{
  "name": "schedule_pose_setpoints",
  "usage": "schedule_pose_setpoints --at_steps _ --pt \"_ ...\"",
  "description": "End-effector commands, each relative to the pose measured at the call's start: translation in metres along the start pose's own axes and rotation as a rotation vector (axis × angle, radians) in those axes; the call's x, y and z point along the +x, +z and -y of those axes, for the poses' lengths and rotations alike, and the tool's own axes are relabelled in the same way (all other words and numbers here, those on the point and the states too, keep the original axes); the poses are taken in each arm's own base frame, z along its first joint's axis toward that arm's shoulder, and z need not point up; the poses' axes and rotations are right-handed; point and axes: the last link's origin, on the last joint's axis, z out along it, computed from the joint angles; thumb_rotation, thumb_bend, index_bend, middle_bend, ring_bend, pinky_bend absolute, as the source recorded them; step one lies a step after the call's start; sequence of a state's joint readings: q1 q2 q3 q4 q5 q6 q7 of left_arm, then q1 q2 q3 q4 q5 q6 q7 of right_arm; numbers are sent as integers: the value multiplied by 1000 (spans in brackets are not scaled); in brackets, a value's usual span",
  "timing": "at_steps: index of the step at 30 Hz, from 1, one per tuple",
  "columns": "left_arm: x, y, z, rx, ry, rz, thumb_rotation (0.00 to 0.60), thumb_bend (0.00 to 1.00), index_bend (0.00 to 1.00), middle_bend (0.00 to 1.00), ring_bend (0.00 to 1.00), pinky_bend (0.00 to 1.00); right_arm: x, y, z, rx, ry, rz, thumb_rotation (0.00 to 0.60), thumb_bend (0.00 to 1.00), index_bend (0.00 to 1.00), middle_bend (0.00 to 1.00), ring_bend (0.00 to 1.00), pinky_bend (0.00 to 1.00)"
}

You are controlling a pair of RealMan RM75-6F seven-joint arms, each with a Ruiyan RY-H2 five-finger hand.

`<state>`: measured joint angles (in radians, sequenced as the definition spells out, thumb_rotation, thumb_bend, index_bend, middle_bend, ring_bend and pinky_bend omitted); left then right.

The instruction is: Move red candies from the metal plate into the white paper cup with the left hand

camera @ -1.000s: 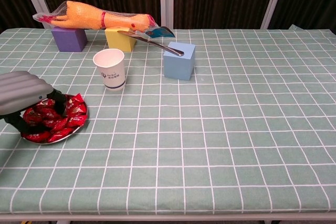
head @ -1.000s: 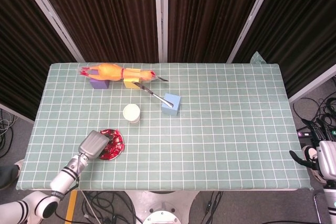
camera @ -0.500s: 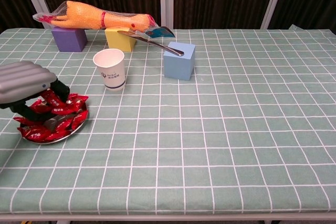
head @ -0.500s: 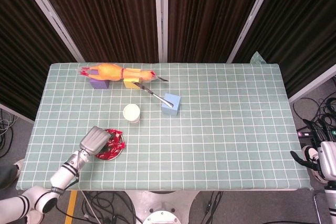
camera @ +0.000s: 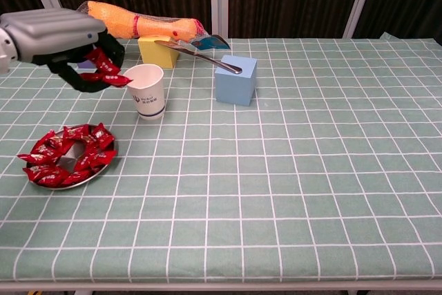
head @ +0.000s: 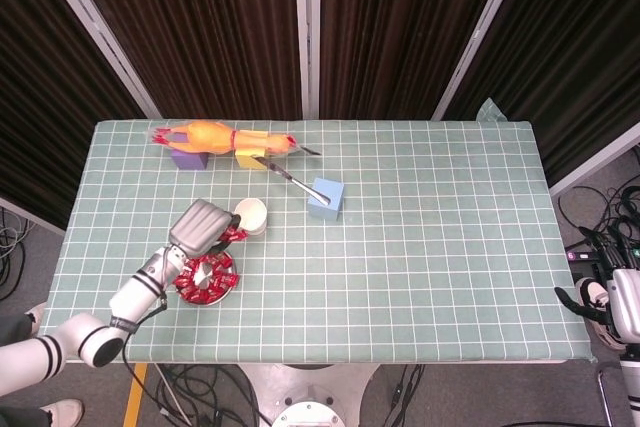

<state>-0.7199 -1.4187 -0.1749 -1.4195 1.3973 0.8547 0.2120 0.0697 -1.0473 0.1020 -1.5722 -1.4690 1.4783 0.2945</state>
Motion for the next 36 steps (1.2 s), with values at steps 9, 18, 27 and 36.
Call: schedule_pose_setpoints --at_steps 9,18,27,36 --pt "17 59 -6 25 158 67 600 541 708 736 943 1000 1 1 -4 -22 -4 1 600 118 119 157 1 232" --pt "9 69 -14 46 296 115 600 541 670 720 941 1000 0 0 -8 -34 -2 1 600 118 119 159 1 238" --pt "5 71 -24 50 393 147 600 546 553 642 931 1000 0 -1 -10 -42 0 -1 600 118 119 162 1 241" --pt "7 65 -31 60 414 152 600 547 422 491 916 1000 0 -1 -10 -43 2 -2 600 119 119 162 1 250"
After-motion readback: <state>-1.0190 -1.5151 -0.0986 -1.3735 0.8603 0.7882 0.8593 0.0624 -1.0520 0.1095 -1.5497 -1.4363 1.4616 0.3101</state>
